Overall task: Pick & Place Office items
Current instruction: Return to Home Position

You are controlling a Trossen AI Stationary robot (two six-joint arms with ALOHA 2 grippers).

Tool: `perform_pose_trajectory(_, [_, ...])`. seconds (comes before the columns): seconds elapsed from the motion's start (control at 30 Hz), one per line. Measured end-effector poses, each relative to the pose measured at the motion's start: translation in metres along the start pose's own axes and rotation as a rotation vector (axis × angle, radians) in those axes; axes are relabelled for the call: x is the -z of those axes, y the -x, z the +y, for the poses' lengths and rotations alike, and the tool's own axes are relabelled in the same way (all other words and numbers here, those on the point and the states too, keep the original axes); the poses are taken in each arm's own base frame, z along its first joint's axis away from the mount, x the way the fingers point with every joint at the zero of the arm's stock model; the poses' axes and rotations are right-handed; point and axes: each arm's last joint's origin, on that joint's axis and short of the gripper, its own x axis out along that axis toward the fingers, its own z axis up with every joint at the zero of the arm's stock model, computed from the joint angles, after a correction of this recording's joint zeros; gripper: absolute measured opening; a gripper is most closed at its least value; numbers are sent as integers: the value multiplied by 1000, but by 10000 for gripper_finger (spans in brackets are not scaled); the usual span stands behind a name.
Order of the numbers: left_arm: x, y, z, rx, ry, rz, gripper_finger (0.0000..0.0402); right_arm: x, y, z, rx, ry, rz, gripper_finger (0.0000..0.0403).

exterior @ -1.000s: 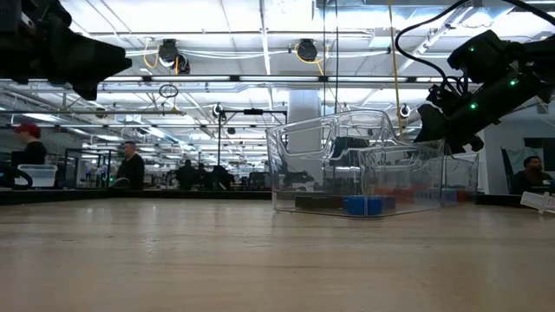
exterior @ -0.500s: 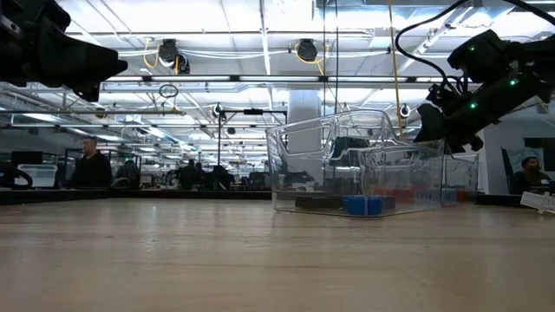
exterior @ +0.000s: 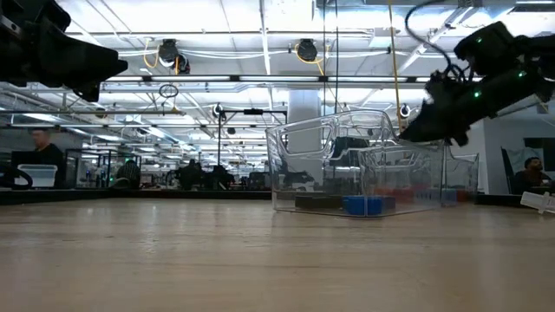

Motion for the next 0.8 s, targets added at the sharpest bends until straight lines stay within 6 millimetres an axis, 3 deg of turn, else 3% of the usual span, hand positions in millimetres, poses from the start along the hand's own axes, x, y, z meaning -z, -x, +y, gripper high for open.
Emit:
perform_pose_trajectory(0.13, [0, 0, 0, 0, 1, 0, 122, -8, 9, 9, -249, 79, -62, 212])
perform_pose_trajectory(0.23, [0, 0, 0, 0, 2, 0, 122, -10, 17, 12, -293, 76, -102, 212])
perform_pose_trajectory(0.47, [0, 0, 0, 0, 2, 0, 122, 14, 26, 20, -403, 78, -241, 212])
perform_pose_trajectory(0.8, [0, 0, 0, 0, 1, 0, 122, 16, 37, 57, -703, 147, -259, 212])
